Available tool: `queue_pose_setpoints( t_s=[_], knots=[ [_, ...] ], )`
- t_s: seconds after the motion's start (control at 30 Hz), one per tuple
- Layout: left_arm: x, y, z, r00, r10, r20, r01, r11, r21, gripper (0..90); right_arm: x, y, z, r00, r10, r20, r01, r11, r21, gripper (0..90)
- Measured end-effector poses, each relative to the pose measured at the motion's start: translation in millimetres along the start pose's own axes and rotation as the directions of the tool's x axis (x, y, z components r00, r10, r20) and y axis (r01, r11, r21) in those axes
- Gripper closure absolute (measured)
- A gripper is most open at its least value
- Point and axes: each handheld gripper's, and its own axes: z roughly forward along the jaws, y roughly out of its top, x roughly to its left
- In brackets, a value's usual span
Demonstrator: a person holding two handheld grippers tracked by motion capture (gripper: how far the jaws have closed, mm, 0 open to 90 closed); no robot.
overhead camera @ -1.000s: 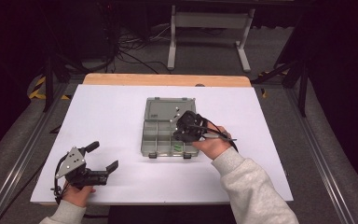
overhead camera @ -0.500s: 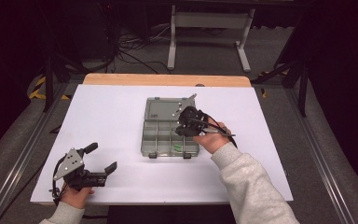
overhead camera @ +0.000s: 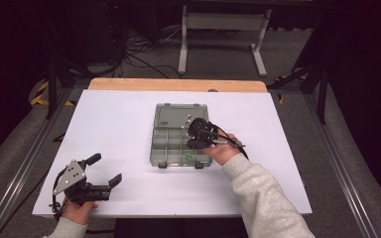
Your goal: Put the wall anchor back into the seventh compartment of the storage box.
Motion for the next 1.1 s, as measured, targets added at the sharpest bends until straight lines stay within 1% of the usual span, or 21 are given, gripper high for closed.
queue_pose_setpoints(
  t_s=[0.13, 0.17, 0.27, 0.33, 0.47, 0.6, 0.7, 0.77, 0.93, 1.03, 1.1],
  knots=[
    [-0.3, -0.2, -0.9, 1.0, -0.006, -0.005, 0.006, 1.0, -0.005, 0.7, 0.1, -1.1, 6.0, 1.0, 0.001, -0.007, -0.001, 1.0, 0.009, 83.4],
    [0.0, 0.0, -1.6, 1.0, -0.002, -0.002, 0.002, 1.0, 0.002, 0.7, 0.1, -1.1, 6.0, 1.0, 0.001, -0.007, -0.001, 1.0, 0.009, 83.4],
    [-0.7, -0.7, -1.5, 1.0, -0.004, -0.007, 0.004, 1.0, -0.006, 0.7, 1.1, -1.5, 9.9, 1.0, -0.004, -0.006, 0.004, 1.0, 0.023, 83.4],
    [-0.6, -0.5, -2.7, 1.0, -0.006, -0.006, 0.006, 1.0, 0.003, 0.7, 1.1, -1.7, 10.6, 1.0, -0.004, -0.008, 0.004, 1.0, 0.027, 83.4],
    [0.0, -0.6, -3.6, 1.0, -0.004, -0.007, 0.004, 1.0, 0.002, 0.7, 2.1, -2.8, 14.9, 0.9999, -0.002, -0.012, 0.002, 0.999, 0.04, 83.4],
    [0.0, -0.7, -3.7, 0.9999, -0.007, -0.008, 0.007, 1.0, 0.002, 0.7, 2.7, -3.7, 18.2, 0.9999, -0.006, -0.011, 0.007, 0.999, 0.047, 83.4],
    [0.2, -0.9, -3.5, 0.9999, -0.007, -0.008, 0.007, 1.0, 0.002, 0.7, 3.4, -4.1, 19.8, 1.0, -0.004, -0.002, 0.005, 0.999, 0.05, 83.1],
    [0.1, -1.2, -3.1, 0.9999, -0.009, -0.011, 0.009, 1.0, -0.004, 0.7, 3.2, -4.3, 20.0, 1.0, -0.003, 0.003, 0.003, 0.999, 0.047, 82.3],
    [0.2, -1.2, -3.2, 0.9999, -0.009, -0.011, 0.009, 1.0, -0.003, 0.7, 3.8, -4.1, 17.8, 0.9999, -0.012, 0.012, 0.012, 0.999, 0.037, 79.5],
    [0.3, -1.1, -3.3, 0.9999, -0.009, -0.011, 0.009, 1.0, -0.001, 0.7, 4.0, -4.3, 12.8, 0.9999, -0.01, 0.01, 0.01, 1.0, 0.019, 77.5],
    [0.6, -1.0, -3.4, 0.9999, -0.005, -0.011, 0.005, 1.0, 0.002, 0.7, 4.2, -4.6, 9.1, 1.0, -0.009, 0.001, 0.009, 1.0, 0.002, 74.6]
  ],
)
